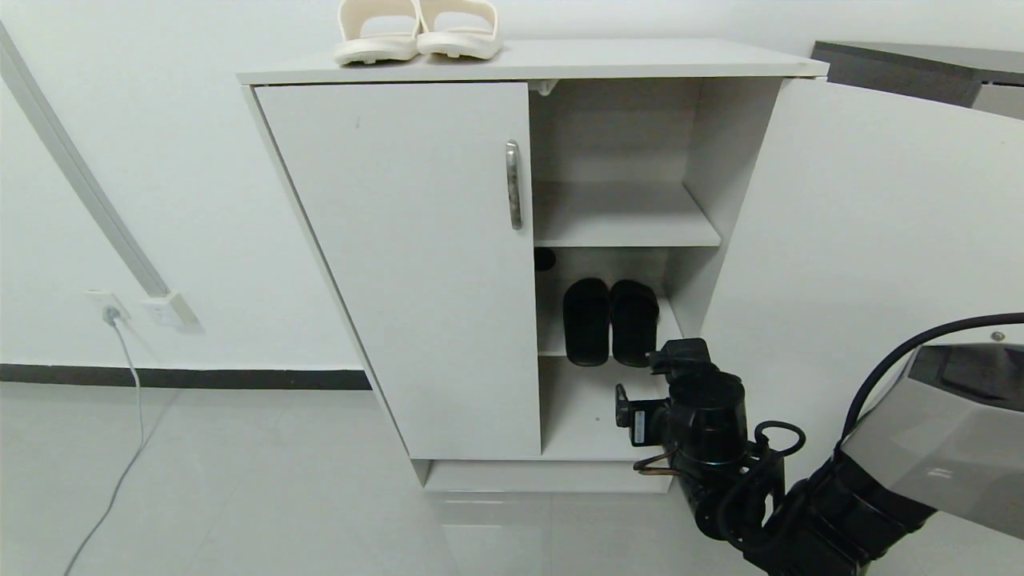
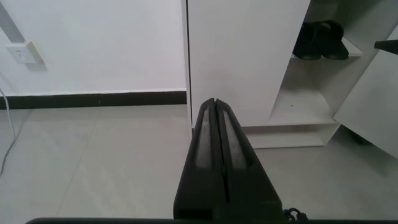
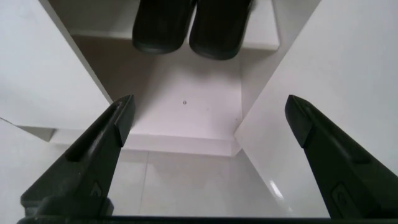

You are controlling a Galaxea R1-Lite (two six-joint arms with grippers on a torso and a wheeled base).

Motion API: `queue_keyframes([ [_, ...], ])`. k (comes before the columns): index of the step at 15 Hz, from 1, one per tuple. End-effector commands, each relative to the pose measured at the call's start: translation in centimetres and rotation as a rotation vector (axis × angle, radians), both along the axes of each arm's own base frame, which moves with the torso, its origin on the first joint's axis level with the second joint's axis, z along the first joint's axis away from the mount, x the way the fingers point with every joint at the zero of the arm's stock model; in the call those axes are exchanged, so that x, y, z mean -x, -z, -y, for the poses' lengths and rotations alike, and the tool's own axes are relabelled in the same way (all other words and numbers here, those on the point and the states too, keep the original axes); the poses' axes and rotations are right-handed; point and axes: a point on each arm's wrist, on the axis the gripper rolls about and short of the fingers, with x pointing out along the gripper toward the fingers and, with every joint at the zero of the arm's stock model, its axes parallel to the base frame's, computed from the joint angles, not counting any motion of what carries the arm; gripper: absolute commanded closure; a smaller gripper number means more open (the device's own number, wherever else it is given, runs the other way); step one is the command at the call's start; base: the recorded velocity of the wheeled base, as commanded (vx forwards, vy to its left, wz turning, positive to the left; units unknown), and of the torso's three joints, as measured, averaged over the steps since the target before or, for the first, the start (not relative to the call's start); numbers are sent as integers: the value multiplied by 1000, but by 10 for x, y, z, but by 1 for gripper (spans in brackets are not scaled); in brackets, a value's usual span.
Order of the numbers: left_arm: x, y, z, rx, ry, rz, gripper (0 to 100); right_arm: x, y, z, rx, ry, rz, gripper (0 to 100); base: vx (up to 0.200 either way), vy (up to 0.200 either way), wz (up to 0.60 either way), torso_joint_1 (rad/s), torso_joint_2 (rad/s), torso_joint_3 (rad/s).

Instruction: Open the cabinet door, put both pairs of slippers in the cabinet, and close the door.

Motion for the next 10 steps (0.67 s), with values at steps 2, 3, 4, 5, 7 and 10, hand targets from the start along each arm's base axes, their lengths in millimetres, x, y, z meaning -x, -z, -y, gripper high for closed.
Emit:
queue_keyframes([
  [2, 0, 0, 0, 1, -2, -1, 100, 1, -2, 1, 2, 13, 10, 0, 0, 0, 0, -1, 1, 43],
  [3, 0, 0, 0, -1, 0, -1, 100, 0, -2, 1, 7, 14, 11, 0, 0, 0, 0, 0, 0, 0],
  [4, 0, 0, 0, -2, -2, -1, 100, 1, -1, 1, 16, 14, 7, 0, 0, 0, 0, 0, 0, 0],
  [5, 0, 0, 0, -1, 0, -1, 100, 1, 0, 2, 18, 14, 5, 0, 0, 0, 0, 0, 0, 0],
  [7, 0, 0, 0, 1, 0, -1, 100, 1, 1, 1, 19, 14, 3, 0, 0, 0, 0, 0, 0, 0],
  [10, 0, 0, 0, 1, 0, -1, 100, 0, -2, 2, 13, 15, 23, 0, 0, 0, 0, 0, 0, 0],
])
